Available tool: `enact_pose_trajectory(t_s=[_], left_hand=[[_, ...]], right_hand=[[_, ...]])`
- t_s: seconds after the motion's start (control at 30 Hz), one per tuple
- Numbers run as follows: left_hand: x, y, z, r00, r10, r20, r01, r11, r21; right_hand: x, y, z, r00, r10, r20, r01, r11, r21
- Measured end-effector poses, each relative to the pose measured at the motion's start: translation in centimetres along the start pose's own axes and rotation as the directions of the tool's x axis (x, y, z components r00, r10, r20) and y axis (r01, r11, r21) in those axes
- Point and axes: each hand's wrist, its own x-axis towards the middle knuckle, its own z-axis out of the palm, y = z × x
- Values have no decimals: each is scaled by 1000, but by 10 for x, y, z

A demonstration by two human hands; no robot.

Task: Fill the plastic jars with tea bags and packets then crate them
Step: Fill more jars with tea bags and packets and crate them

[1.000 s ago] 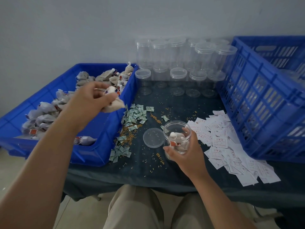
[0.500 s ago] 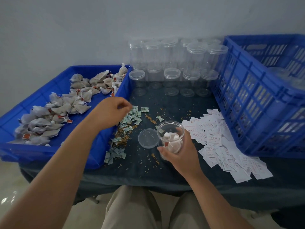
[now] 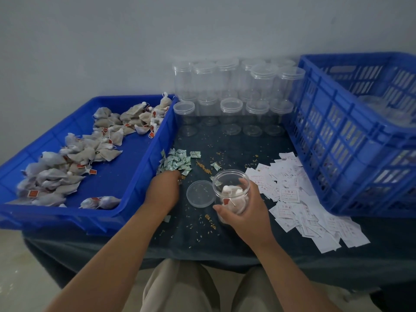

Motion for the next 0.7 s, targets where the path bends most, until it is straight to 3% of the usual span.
enact_pose_trajectory(t_s=[0.1,0.23,0.33,0.47,0.53,0.63,0.7], left_hand=[[-5,9,-11,994,17,-112,-43,972,-232],[-17,40,-44,984,119,-136,-176,798,-577],[-28,65,-60,943,319,-96,-304,709,-636],[-31,85,-59,906,424,-18,-346,713,-610],[-31,88,-59,910,415,-24,-331,687,-647],[-24,88,-61,954,274,-124,-278,650,-708],[-15,86,-56,970,218,-106,-233,711,-664]], right_hand=[[1,-1,0,1000,2,6,-2,1000,10],[2,1,1,999,-23,29,23,999,24],[2,1,1,999,-18,35,16,999,51],[1,-4,0,999,-12,30,11,999,42],[0,-5,-1,1000,-16,7,15,999,33],[-3,-5,-1,1000,-8,-29,9,999,44],[-4,-6,-5,996,38,-84,-28,993,118]])
